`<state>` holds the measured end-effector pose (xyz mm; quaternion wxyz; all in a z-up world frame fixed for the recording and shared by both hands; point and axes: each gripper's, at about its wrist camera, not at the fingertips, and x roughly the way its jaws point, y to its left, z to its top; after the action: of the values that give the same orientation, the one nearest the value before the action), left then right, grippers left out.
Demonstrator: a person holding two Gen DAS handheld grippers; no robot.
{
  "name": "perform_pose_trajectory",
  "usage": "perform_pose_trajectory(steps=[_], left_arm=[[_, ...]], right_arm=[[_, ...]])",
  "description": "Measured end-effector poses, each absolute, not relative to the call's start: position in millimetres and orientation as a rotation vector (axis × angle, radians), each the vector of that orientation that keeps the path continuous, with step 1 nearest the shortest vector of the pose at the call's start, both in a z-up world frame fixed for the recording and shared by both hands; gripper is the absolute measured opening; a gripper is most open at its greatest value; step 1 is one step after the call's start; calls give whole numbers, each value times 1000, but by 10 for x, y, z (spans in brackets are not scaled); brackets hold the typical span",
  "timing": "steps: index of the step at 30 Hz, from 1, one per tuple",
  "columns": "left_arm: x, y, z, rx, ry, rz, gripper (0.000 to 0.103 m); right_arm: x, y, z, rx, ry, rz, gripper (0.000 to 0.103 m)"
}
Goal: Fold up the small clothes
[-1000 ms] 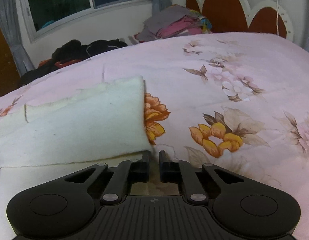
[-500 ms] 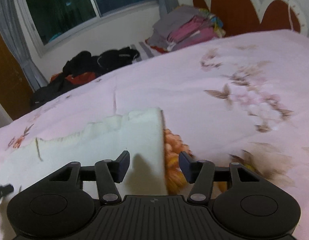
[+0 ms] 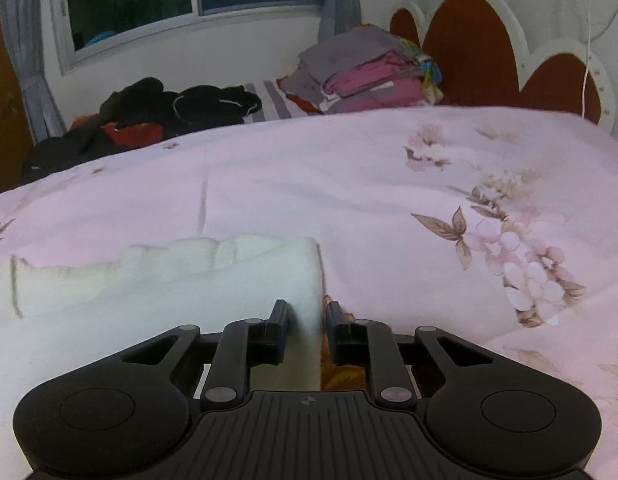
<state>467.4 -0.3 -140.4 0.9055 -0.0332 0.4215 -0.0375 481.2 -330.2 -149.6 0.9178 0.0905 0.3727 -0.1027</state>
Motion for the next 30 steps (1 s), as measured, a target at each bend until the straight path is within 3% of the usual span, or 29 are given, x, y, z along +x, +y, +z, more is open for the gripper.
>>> perform_pose_trajectory(steps=[5,7,8,9,14,25,30], left_arm=[[4546,120,-1346,-72,883,-58,63],[4503,165,-1328,-71,893,-40,63],[4473,198,-1313,-74,894,-32,64],[4441,237,-1289,-76,892,-25,65],[4276,516,-1144,-73,865,31,72],[3920,1870,-1101,-249,844,283,70],[3725,2560,-1197,-383,838,432,65]], right_arm=[[4583,-2860,-1368,114,748,-98,21],[4571,-2668,-1443,64,774,-54,28],[4593,-2601,-1521,42,809,-52,39],[4607,-2569,-1576,33,834,-53,41],[4540,-2378,-1394,74,802,-11,41],[4561,-1399,-1268,110,802,185,41],[4612,-951,-1246,102,795,249,41]])
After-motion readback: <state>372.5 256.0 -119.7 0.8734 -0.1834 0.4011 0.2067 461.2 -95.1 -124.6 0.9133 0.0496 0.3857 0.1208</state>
